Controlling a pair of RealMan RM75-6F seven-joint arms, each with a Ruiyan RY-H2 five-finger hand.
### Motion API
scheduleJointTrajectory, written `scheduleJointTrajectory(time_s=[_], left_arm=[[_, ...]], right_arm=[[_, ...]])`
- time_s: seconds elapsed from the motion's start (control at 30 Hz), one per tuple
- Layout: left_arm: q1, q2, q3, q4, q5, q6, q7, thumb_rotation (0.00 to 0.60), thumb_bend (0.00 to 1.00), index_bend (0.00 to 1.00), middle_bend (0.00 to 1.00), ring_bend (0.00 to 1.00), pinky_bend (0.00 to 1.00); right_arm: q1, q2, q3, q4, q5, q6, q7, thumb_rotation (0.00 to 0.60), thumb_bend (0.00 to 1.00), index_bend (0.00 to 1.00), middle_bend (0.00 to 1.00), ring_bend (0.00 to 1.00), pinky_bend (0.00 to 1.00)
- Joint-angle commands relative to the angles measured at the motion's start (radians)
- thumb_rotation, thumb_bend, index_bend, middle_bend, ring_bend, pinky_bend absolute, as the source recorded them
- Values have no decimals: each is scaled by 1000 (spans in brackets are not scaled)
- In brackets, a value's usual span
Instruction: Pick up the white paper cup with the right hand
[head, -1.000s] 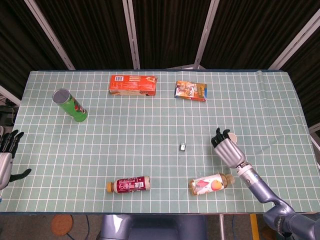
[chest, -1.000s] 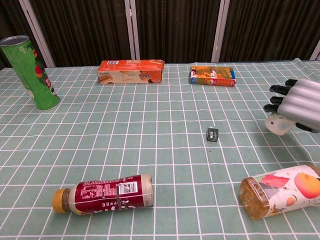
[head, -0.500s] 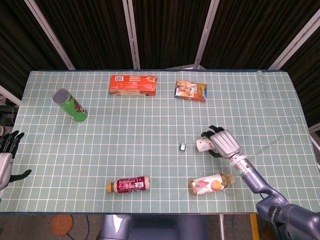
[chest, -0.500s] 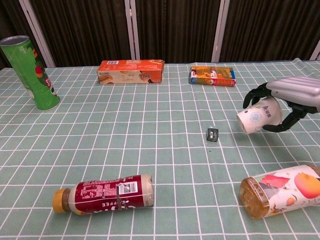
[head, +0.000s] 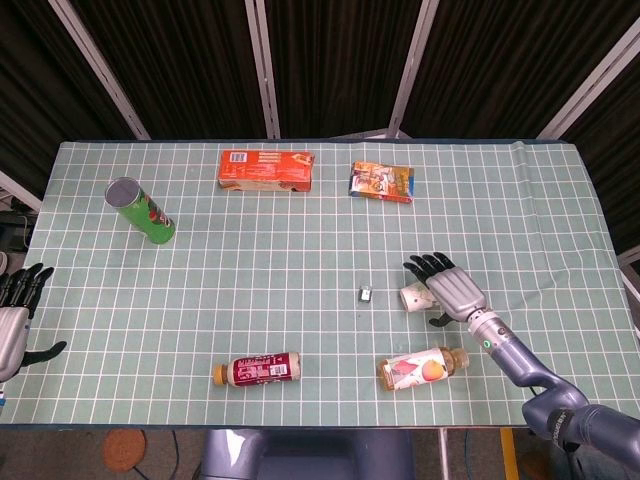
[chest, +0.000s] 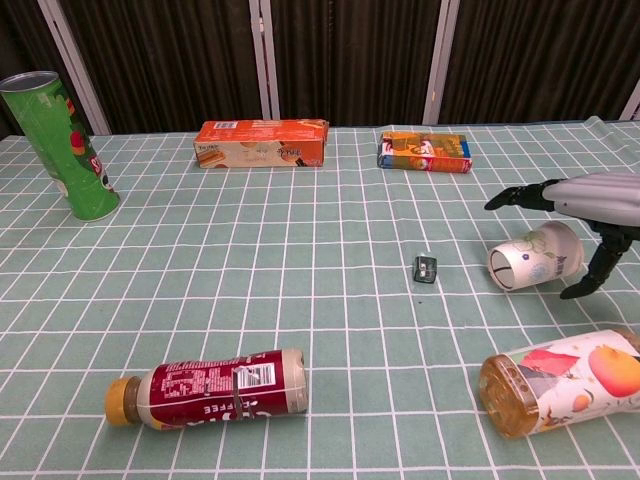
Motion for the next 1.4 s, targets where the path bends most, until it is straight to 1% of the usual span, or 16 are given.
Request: scheduleJointTrajectory(time_s=[0.03,0.07,0.1,0.13,0.23,0.33,0.43,0.57,0.73,1.03,1.3,1.4], left_arm=[[1,2,1,-1,2,2,-1,600,0,0,0,0,0],[1,3,1,-1,3,2,-2,600,0,0,0,0,0],[1,4,2,-3,5,3,-4,600,0,0,0,0,0],[2,4,2,-4,7,5,-4,600,0,0,0,0,0],[4,7,5,-7,13,9,-7,600,0,0,0,0,0],[5,9,6,-9,15,12,-9,600,0,0,0,0,0],[6,11,6,-8,13,11,-11,600,0,0,0,0,0],[4,12,4,-6,7,7,-14,600,0,0,0,0,0],[2,10,3,-3,3,6,-13,600,0,0,0,0,0],[-2,5,2,1,-3,-1,-4,600,0,0,0,0,0],[-2,5,2,1,-3,0,-6,600,0,0,0,0,0],[-3,4,3,2,-2,0,-5,600,0,0,0,0,0]], right_arm=[[-22,35,-8,-81,2,85,-226,600,0,0,0,0,0],[-30,44,-17,-112,-8,108,-312,600,0,0,0,0,0],[-31,50,-34,-130,-43,131,-409,600,0,0,0,0,0],[-36,50,-44,-142,-61,148,-476,600,0,0,0,0,0],[-57,38,-61,-188,-55,165,-668,600,0,0,0,0,0],[-69,23,-68,-221,-26,159,-793,600,0,0,0,0,0],[-77,3,-71,-255,30,140,-951,600,0,0,0,0,0],[-73,-20,-69,-272,91,122,-1084,600,0,0,0,0,0],[-66,-45,-76,-258,111,129,-1178,600,0,0,0,0,0],[-51,-85,-79,-208,120,136,-1267,600,5,0,31,0,0],[-42,-113,-76,-157,110,160,-1287,600,8,0,50,0,0],[-40,-118,-84,-142,101,169,-1309,600,9,6,70,0,0]])
